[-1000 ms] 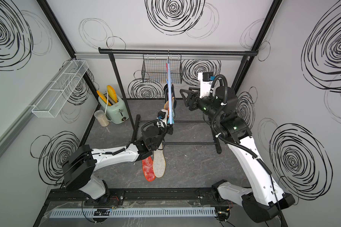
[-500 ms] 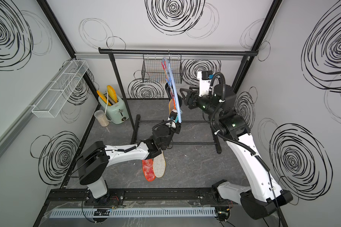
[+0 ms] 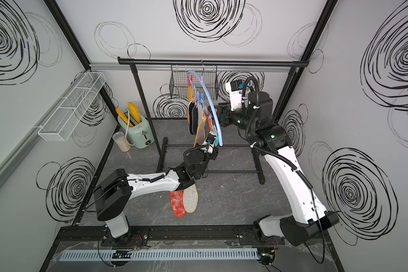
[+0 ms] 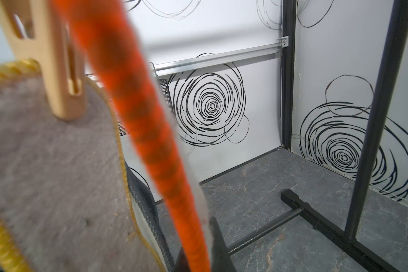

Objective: Take the shoe insoles off the hanger
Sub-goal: Open the clamp at the hanger.

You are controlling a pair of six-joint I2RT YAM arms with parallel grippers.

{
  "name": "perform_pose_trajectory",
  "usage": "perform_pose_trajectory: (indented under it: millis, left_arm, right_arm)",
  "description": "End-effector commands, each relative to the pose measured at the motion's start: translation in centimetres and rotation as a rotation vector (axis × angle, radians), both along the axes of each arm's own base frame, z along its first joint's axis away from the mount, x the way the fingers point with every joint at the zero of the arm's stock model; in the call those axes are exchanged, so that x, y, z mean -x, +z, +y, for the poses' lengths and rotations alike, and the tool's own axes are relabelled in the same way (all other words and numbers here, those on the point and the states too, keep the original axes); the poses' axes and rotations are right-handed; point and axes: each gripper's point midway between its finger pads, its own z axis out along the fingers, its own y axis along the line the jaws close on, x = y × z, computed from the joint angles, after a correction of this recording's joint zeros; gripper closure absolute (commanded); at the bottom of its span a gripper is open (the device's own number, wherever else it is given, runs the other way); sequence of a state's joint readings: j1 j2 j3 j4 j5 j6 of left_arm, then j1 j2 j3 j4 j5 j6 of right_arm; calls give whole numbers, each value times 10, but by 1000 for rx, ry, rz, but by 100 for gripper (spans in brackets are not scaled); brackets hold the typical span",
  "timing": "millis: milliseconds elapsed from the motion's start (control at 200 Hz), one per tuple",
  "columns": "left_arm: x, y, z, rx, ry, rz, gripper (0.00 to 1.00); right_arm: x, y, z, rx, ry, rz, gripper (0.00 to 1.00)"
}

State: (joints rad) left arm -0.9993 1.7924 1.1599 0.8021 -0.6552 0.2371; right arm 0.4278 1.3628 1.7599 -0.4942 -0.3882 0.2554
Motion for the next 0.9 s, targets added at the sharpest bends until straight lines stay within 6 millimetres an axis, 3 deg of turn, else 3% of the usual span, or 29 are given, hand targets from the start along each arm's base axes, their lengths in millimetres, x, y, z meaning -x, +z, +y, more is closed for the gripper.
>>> perform_pose_trajectory:
  millis: [0, 275, 515, 895]
  left_arm:
    - [-1, 14, -3, -7, -1, -39, 100]
    - [0, 13, -1, -90, 6, -52, 100]
    - [-5, 14, 24, -184, 99, -72, 100]
    - [-5, 22, 61, -222, 170, -77, 100]
  right_arm:
    - [6, 5, 7, 23, 64, -17, 38]
    - [4, -2, 7, 64, 68, -16, 35]
    - [5, 12, -1, 50, 24, -30, 35]
    - [0, 13, 2, 25, 19, 8, 37]
